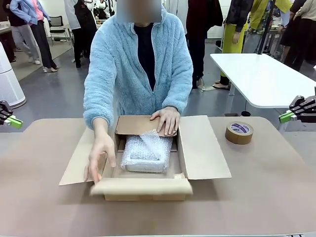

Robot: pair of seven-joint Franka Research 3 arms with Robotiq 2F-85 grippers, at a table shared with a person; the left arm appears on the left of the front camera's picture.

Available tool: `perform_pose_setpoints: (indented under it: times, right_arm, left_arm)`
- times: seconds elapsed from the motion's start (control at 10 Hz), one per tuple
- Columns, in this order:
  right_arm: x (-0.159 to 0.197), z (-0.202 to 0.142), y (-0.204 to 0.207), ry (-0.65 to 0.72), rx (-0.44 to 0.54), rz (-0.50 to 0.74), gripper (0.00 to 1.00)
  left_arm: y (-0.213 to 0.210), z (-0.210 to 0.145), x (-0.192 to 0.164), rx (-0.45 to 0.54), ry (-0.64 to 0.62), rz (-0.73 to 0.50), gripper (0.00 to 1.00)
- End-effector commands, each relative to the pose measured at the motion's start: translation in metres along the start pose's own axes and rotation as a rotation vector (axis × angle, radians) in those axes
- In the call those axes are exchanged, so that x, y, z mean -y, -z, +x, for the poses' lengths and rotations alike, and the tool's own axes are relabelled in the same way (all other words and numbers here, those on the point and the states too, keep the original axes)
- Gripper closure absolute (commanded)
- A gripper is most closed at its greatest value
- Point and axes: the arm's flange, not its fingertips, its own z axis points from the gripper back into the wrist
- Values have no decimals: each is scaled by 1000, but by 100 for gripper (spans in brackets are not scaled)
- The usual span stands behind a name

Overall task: Wrap the clocks to prevent damage.
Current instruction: Once the human has placed the objects inside and stepped back, release both hands from the side flaps of the Package Box, then push the right (or left) flap of the Package Box to close it.

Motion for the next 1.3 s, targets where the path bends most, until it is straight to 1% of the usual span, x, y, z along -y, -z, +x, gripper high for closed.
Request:
perform_pose_setpoints:
  times: [0.0, 1.2]
  right_arm:
    - [-2, -1, 2, 1, 10, 8, 99]
    - [-2, -1, 2, 1, 10, 8, 99]
  left_arm:
    - [0, 0, 1, 25, -1, 10, 100]
    - [0, 0, 1, 25, -1, 10, 100]
